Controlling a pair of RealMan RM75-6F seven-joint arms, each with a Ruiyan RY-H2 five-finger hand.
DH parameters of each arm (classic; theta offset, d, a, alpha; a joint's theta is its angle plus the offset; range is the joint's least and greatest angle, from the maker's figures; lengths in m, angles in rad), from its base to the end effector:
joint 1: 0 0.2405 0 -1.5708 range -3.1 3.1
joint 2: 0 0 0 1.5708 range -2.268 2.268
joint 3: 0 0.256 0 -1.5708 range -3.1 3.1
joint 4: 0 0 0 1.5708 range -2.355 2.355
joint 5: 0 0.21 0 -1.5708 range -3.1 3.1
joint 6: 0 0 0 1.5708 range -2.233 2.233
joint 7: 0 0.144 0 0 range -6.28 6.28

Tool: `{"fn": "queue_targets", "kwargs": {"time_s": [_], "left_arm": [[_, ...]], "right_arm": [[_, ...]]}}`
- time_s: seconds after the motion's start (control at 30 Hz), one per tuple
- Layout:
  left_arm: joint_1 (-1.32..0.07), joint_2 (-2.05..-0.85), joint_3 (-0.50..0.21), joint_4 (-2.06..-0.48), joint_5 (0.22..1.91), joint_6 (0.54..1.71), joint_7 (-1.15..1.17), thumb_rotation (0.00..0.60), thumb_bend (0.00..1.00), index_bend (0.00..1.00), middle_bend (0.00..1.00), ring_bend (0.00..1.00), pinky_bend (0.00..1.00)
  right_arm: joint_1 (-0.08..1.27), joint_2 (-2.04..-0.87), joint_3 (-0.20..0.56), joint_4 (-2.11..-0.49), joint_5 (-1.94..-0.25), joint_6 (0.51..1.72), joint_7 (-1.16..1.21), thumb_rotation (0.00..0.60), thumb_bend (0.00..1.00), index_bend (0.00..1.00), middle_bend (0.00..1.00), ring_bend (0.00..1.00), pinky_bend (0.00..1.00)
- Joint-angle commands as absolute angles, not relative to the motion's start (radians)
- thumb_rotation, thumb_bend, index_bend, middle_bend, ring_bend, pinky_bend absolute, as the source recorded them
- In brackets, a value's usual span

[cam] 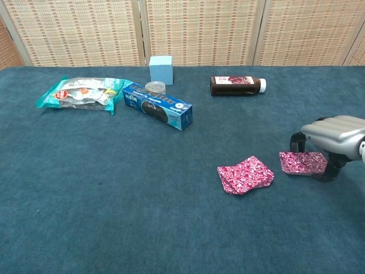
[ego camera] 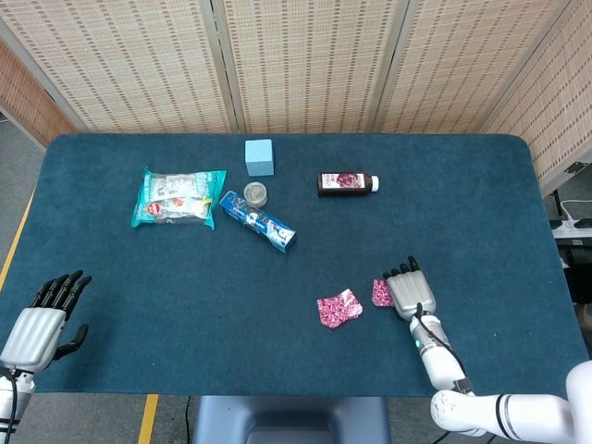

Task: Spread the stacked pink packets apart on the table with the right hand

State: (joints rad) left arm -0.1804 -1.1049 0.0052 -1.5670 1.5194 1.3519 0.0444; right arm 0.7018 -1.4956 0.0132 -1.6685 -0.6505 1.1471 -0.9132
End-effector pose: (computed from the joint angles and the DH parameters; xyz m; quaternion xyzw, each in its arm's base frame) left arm -0.3141 0.1987 0.1430 -0.6697 -0.3732 -0.3305 0.5505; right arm -0.2163 -0.2918 -0.0107 0.7605 -0.3629 0.1274 0.5232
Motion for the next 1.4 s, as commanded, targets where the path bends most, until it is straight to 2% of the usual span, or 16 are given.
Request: {"fn": "queue_targets", "kwargs": {"time_s": [0.03,0.6,0.83,1.07,1.4], "left_arm": [[-0.180,-1.105,0.006,-1.567,1.520,1.351,0.045,0.600,0.43,0.00,0.00,0.00,0.11],[-0.182,-1.106,0.010,-1.568,1.523,1.348,0.050,0.600,0.43,0.00,0.00,0.00,0.11],[-0.181,-1.105,0.011,-1.570,1.525,1.352,0.049,0.600,0.44,0.00,0.00,0.00,0.11],[-0.179,-1.106,0.010,-1.567,1.525,1.357,0.048,0.600,0.44,0.00,0.00,0.00,0.11],[-0.177,-1.109,0.007,-1.569,1.519,1.360,0.059,0.600,0.43,0.00,0.00,0.00,0.11]], "right_arm": [[0.702,-1.500,0.012,-1.666,-0.650,1.149,-0.916,0.600,0.23,0.31,0.27,0.17,0.00],[0.692,-1.518,0.012,-1.653,-0.678,1.172,-0.909,0.600,0.23,0.45,0.35,0.26,0.01],[0.685,-1.528,0.012,-1.645,-0.703,1.196,-0.913,0.600,0.23,0.57,0.42,0.33,0.05],[0.676,-1.521,0.014,-1.658,-0.727,1.205,-0.901,0.600,0.23,0.60,0.44,0.34,0.06],[0.616,-1.459,-0.065,-1.792,-0.962,1.303,-0.870,0.600,0.23,0.61,0.45,0.35,0.06]]}}
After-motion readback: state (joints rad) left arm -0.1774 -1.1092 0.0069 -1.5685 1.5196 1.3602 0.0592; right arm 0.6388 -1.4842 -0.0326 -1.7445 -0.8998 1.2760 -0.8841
